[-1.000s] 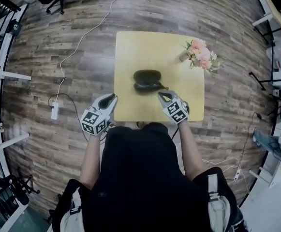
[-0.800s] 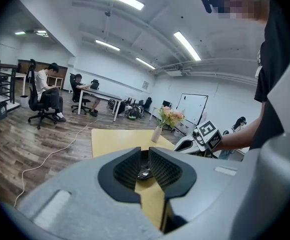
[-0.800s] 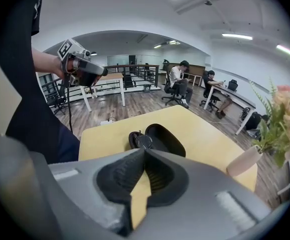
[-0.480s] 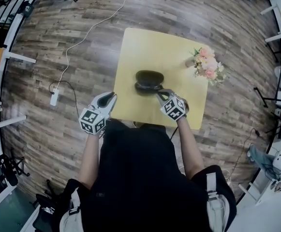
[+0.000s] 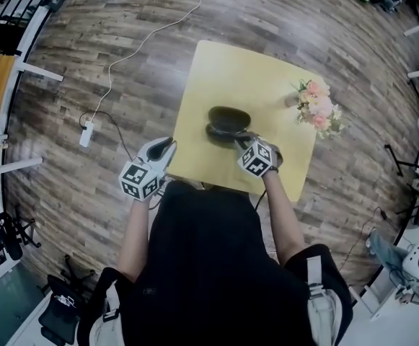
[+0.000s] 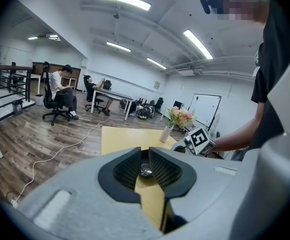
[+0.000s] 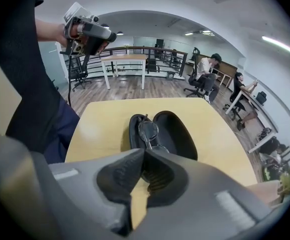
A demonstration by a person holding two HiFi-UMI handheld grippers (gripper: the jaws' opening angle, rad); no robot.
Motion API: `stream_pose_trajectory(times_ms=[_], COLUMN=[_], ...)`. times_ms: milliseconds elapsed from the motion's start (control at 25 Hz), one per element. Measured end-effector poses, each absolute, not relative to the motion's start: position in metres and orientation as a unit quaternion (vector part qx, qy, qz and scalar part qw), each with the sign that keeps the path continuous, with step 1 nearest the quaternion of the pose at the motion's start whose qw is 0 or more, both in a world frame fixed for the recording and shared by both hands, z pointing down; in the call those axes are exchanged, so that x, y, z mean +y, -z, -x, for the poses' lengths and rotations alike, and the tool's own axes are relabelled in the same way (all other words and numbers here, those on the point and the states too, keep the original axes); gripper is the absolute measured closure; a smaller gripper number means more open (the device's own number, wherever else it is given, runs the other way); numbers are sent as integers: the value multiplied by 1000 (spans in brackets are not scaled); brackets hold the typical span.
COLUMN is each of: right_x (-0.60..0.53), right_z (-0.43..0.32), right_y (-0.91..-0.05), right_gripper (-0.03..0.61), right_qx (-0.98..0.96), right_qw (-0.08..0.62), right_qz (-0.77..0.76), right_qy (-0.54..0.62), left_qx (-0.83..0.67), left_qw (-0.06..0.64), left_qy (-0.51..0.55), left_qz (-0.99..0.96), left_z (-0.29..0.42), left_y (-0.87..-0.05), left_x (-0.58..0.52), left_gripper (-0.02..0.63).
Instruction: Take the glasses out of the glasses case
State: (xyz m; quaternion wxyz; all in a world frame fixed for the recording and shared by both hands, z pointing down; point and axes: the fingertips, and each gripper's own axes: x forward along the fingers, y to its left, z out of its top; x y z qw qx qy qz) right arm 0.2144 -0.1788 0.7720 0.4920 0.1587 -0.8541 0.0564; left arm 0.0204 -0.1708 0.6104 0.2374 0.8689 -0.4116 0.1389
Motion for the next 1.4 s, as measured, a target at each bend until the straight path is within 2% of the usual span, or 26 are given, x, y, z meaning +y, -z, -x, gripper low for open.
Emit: stream_pose_trajectory(times_ms=[320,400,880,1400], right_x=[-194,-198,-194,-196], right_z=[-191,-185,-171,-171], right_y=[-780,-781,-802,-808], right_gripper=[572,522,515,538], right_qx=[-857,-858,-842,-836], right_qw=[498,498,534,544], right_qz=[-131,-128,-65,-72], right_qy=[-25,-21,30,12], left_qx=[-435,-439,-445,-433], left_qw=[249,251,261,256], left_qy=[-141,-143,-157,-158], left_qz=[-854,-851,-842,-849], left_z=[-8,-4,0,8], left_y=[-614,-614,-620,-621], left_x=[-169,-168,-169,-176], left_gripper=[555,555,555,555])
